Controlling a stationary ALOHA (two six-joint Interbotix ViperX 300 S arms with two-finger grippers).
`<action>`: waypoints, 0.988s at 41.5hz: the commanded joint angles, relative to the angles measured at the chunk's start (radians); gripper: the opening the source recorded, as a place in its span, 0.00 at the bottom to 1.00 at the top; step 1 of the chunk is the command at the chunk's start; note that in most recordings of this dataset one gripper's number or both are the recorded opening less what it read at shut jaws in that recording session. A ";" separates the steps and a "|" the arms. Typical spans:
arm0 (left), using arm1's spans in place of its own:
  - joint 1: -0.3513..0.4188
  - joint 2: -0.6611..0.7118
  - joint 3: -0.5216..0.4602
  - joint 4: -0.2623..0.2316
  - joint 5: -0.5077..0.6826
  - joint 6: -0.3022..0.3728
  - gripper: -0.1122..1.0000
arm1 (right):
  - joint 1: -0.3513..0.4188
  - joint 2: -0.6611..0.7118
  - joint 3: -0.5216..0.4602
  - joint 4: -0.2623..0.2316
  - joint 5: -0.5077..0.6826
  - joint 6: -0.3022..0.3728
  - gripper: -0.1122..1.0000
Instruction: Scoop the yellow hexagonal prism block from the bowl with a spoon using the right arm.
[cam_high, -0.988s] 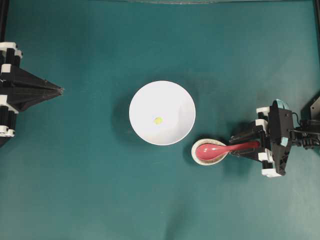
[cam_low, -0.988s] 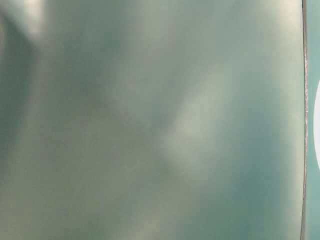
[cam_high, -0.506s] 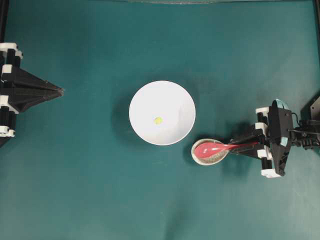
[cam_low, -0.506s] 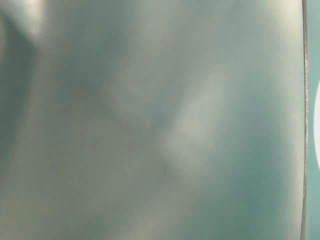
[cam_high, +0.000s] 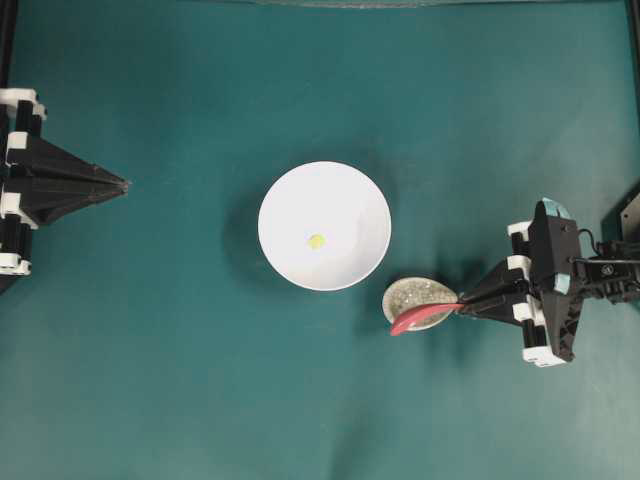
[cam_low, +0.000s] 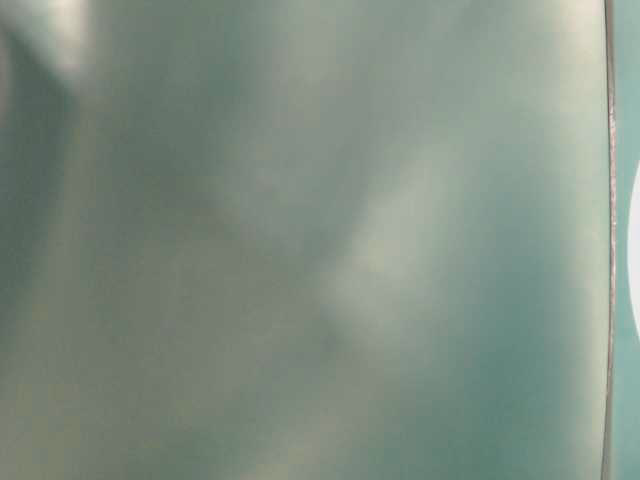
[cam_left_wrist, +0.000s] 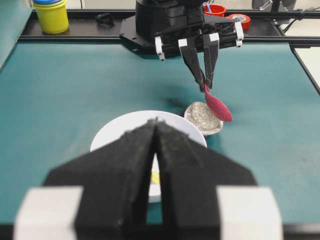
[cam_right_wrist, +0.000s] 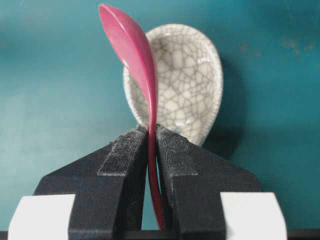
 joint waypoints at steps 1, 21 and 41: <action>0.002 0.008 -0.026 0.003 0.008 -0.006 0.10 | -0.009 -0.017 -0.015 0.023 -0.003 0.002 0.17; 0.002 0.011 -0.026 0.003 0.012 -0.006 0.10 | -0.023 -0.017 -0.028 0.067 0.058 0.003 0.24; 0.002 0.012 -0.026 0.003 0.012 -0.006 0.10 | -0.023 -0.017 -0.031 0.064 0.021 -0.012 0.55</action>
